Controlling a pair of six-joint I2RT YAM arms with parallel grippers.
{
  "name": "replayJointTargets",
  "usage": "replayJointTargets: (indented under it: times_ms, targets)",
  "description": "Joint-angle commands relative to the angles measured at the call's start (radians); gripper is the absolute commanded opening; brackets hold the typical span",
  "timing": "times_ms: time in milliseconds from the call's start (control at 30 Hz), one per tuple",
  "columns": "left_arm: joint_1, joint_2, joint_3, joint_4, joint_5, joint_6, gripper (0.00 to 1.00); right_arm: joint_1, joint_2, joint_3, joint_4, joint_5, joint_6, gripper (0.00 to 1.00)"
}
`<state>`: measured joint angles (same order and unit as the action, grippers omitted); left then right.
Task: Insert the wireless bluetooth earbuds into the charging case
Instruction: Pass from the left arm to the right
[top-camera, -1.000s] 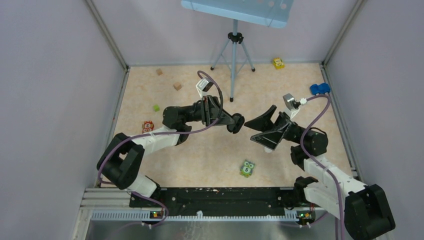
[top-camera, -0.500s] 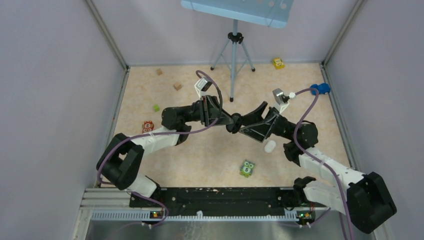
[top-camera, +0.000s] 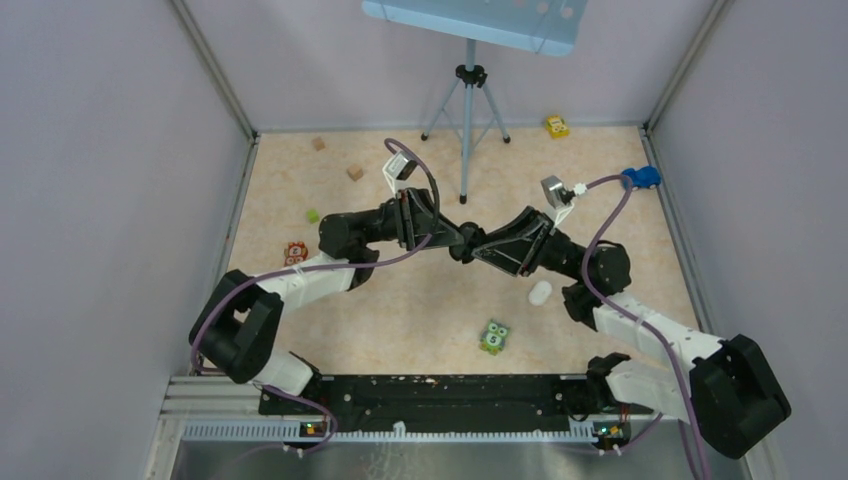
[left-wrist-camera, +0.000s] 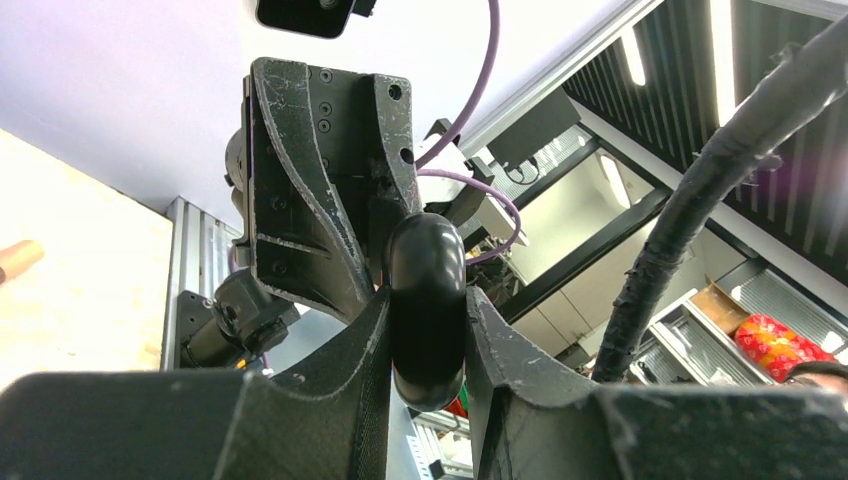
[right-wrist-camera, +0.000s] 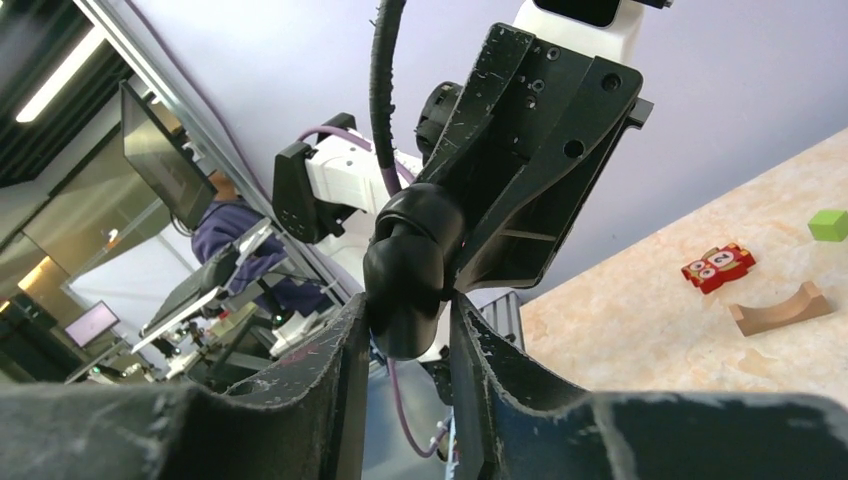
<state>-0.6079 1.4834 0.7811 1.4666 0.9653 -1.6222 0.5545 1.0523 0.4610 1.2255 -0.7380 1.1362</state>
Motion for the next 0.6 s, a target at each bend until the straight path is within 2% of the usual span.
replayJointTargets:
  times_ms: [0,100,167,200,233,300,367,567]
  targets:
    - [-0.003,-0.038,-0.007,0.04,-0.011,0.009,0.12,0.01,0.032,0.026,0.129,0.019,0.035,0.26]
    - [-0.003,-0.043,-0.006,0.041,-0.015,0.009,0.13,0.01,0.053,0.004,0.203,0.022,0.069,0.22]
    - [-0.004,-0.045,-0.006,0.043,-0.015,0.005,0.13,0.01,0.064,-0.019,0.272,0.023,0.092,0.24]
    - [-0.003,-0.047,-0.005,0.048,-0.018,0.001,0.13,0.01,0.072,-0.03,0.301,0.021,0.102,0.31]
    - [-0.003,-0.049,-0.004,0.056,-0.022,-0.004,0.13,0.01,0.081,-0.039,0.322,0.019,0.105,0.46]
    - [-0.003,-0.051,-0.002,0.072,-0.025,-0.016,0.13,0.01,0.096,-0.057,0.323,0.025,0.105,0.6]
    - [-0.004,-0.055,0.003,0.078,-0.021,-0.024,0.13,0.01,0.109,-0.074,0.319,0.041,0.105,0.65]
    - [-0.004,-0.077,-0.007,0.056,-0.02,-0.007,0.14,0.01,0.091,-0.073,0.263,0.05,0.084,0.67]
